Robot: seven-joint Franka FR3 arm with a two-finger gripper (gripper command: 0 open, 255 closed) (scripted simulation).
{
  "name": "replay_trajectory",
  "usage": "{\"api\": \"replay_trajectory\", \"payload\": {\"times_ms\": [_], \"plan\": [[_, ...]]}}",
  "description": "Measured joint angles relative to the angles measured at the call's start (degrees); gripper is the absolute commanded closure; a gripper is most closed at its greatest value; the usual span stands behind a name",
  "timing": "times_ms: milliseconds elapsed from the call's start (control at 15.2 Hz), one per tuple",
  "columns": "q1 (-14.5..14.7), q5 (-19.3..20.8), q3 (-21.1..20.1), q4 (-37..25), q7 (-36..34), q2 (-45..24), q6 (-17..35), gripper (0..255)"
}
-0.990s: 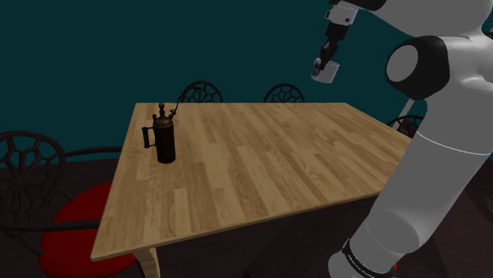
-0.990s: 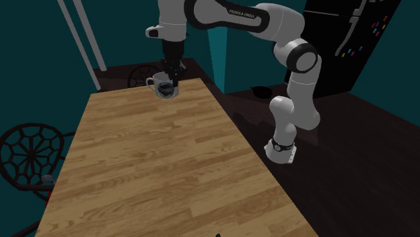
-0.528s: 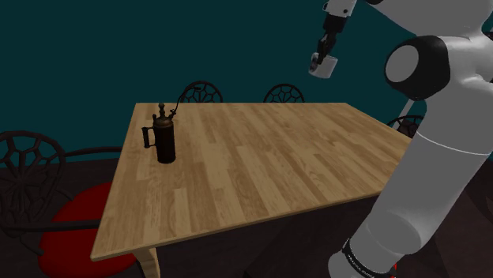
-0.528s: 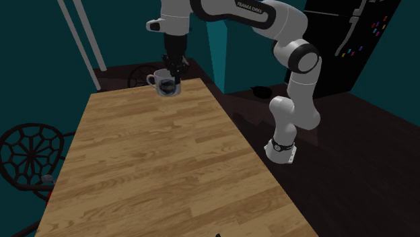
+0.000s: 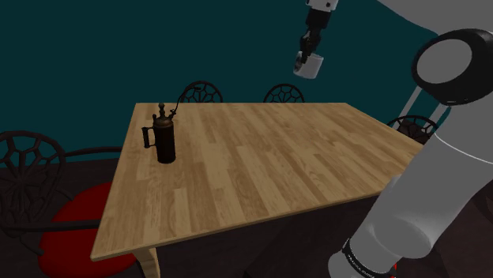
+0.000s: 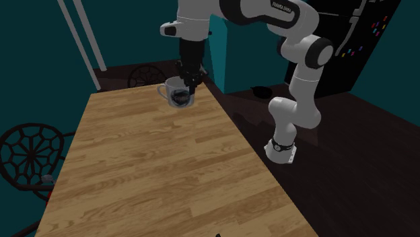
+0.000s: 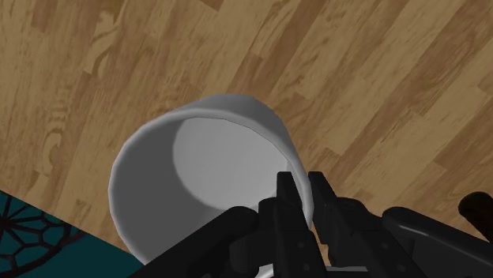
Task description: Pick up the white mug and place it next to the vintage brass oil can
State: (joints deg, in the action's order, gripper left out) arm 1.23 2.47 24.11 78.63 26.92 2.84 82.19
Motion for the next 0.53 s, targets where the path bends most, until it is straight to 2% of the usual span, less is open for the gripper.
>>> {"api": "replay_trajectory", "payload": {"times_ms": [528], "plan": [[5.33,1.65,-6.74,3.09,-11.88,2.32,0.36,255]]}}
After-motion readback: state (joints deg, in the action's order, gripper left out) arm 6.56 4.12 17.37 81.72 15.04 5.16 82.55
